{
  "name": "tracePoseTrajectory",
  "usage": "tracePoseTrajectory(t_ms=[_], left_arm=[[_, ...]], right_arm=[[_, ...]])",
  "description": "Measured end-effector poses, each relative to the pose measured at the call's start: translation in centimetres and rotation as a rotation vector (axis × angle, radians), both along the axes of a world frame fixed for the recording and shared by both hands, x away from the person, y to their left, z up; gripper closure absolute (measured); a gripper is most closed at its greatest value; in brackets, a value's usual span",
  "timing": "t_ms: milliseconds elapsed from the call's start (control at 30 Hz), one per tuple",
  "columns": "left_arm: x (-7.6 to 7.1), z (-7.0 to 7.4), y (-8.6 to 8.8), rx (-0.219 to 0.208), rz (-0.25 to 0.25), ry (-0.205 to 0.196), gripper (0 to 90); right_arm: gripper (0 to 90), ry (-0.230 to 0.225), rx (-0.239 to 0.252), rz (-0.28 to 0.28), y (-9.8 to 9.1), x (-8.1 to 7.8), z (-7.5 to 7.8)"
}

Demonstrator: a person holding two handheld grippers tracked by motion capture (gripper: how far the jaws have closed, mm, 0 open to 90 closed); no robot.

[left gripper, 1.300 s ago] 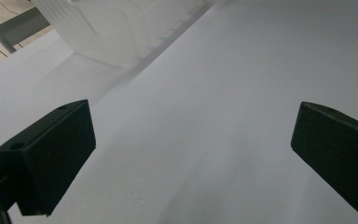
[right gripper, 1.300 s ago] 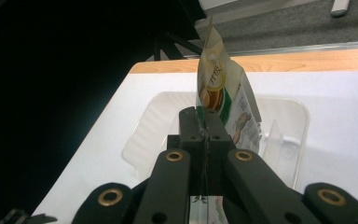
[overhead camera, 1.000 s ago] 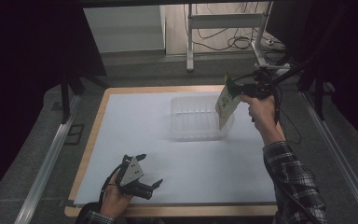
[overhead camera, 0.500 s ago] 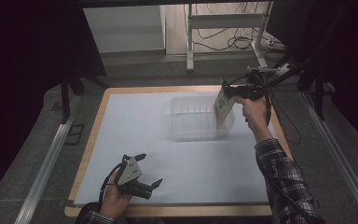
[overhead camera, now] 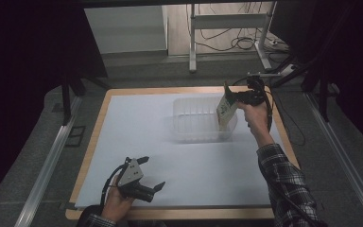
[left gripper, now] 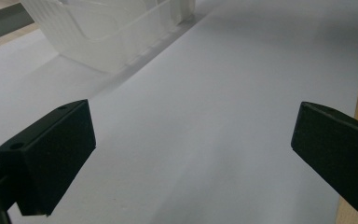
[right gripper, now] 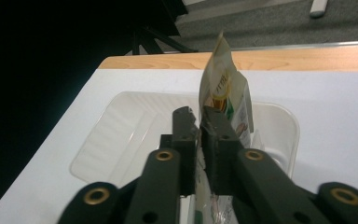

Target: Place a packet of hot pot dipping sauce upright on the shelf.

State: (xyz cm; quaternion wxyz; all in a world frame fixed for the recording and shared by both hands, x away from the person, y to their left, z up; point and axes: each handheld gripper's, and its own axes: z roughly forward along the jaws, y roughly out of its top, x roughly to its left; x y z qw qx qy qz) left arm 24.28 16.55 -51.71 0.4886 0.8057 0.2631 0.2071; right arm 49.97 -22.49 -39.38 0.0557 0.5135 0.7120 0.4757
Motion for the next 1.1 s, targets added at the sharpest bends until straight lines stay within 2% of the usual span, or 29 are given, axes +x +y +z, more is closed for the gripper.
tracePoseTrajectory(t_ms=[67, 233, 367, 700, 1100], left_arm=[[0.0, 0.0, 0.0, -0.005, 0.001, 0.002, 0.0], [0.0, 0.0, 0.1, -0.011, 0.002, 0.003, 0.0], [-0.1, 0.1, 0.0, -0.006, 0.005, -0.008, 0.0], [-0.2, 0.1, -0.1, 0.023, 0.004, -0.048, 0.0], [-0.2, 0.1, -0.2, 0.028, 0.008, -0.053, 0.0]], right_arm=[[74.9, -0.009, 0.002, 0.001, 0.0, -0.1, 0.1], [59.8, -0.025, -0.027, 0.019, 0.2, -0.4, 0.2], [51.7, -0.040, -0.059, 0.025, 0.4, -0.6, 0.0], [36.9, -0.070, -0.069, 0.039, 0.0, -1.4, 0.5], [26.7, -0.084, -0.104, 0.075, 0.2, -2.3, 0.5]])
